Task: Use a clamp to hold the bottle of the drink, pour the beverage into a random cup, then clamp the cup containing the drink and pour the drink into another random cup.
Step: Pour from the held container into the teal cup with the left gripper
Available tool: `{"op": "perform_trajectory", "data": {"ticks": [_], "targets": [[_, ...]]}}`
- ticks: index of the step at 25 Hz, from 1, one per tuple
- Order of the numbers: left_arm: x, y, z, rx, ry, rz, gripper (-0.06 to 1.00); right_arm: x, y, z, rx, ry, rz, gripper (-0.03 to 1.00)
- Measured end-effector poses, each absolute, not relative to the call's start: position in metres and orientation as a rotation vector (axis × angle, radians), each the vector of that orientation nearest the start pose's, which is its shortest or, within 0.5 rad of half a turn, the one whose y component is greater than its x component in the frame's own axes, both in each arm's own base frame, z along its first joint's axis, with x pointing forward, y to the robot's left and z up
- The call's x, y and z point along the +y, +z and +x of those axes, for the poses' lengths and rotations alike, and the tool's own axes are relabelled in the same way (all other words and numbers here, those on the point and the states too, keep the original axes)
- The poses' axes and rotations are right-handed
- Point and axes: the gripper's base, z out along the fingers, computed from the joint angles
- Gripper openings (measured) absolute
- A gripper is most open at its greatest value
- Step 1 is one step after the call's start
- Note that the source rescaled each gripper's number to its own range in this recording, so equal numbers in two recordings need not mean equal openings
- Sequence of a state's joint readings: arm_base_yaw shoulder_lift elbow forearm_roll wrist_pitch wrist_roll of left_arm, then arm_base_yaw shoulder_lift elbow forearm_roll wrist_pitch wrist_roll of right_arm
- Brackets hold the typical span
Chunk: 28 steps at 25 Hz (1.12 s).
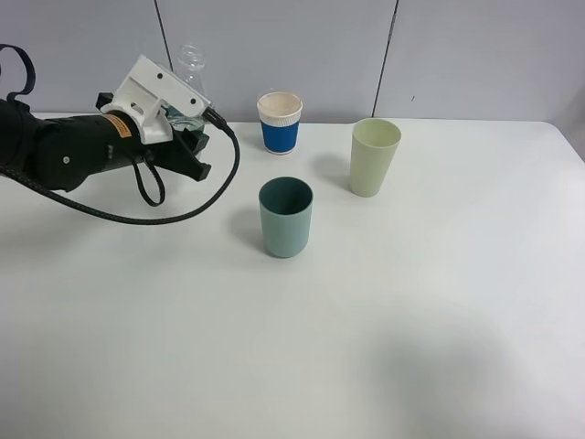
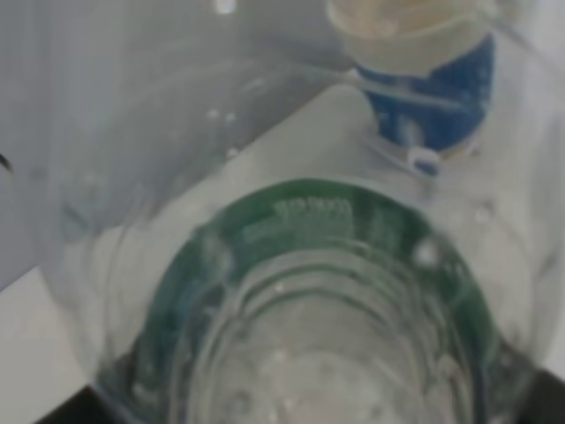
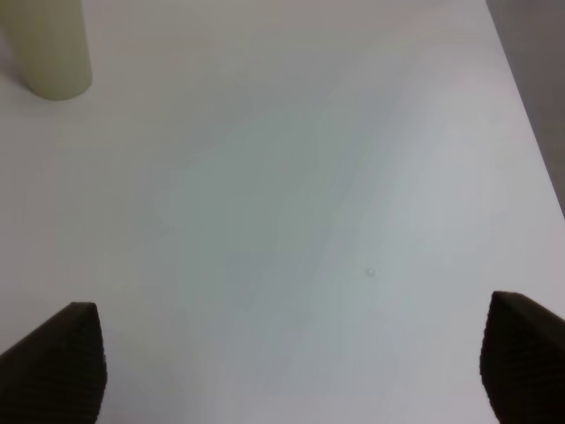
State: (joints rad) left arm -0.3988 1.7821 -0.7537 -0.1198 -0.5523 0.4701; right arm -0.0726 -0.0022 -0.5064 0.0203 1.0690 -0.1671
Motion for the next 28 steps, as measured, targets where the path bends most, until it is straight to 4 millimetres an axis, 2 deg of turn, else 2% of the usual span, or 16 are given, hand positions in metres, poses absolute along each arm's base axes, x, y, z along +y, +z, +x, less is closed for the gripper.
{"op": "perform_trajectory", "data": {"ticks": [5, 13, 20, 28], "targets": [[-0.147, 0.169, 0.311, 1.835, 0.111, 0.728, 0.00, 0.002, 0.278, -0.006, 2.044, -0.125, -0.098, 0.55], [-0.168, 0.166, 0.296, 1.789, 0.280, 0.944, 0.00, 0.002, 0.278, -0.006, 2.044, -0.125, -0.098, 0.54], [-0.164, 0.152, 0.281, 1.761, 0.400, 1.102, 0.00, 0.002, 0.278, -0.006, 2.044, -0.125, -0.098, 0.53], [-0.164, 0.150, 0.276, 1.742, 0.426, 1.136, 0.00, 0.002, 0.278, -0.006, 2.044, -0.125, -0.098, 0.53]]}}
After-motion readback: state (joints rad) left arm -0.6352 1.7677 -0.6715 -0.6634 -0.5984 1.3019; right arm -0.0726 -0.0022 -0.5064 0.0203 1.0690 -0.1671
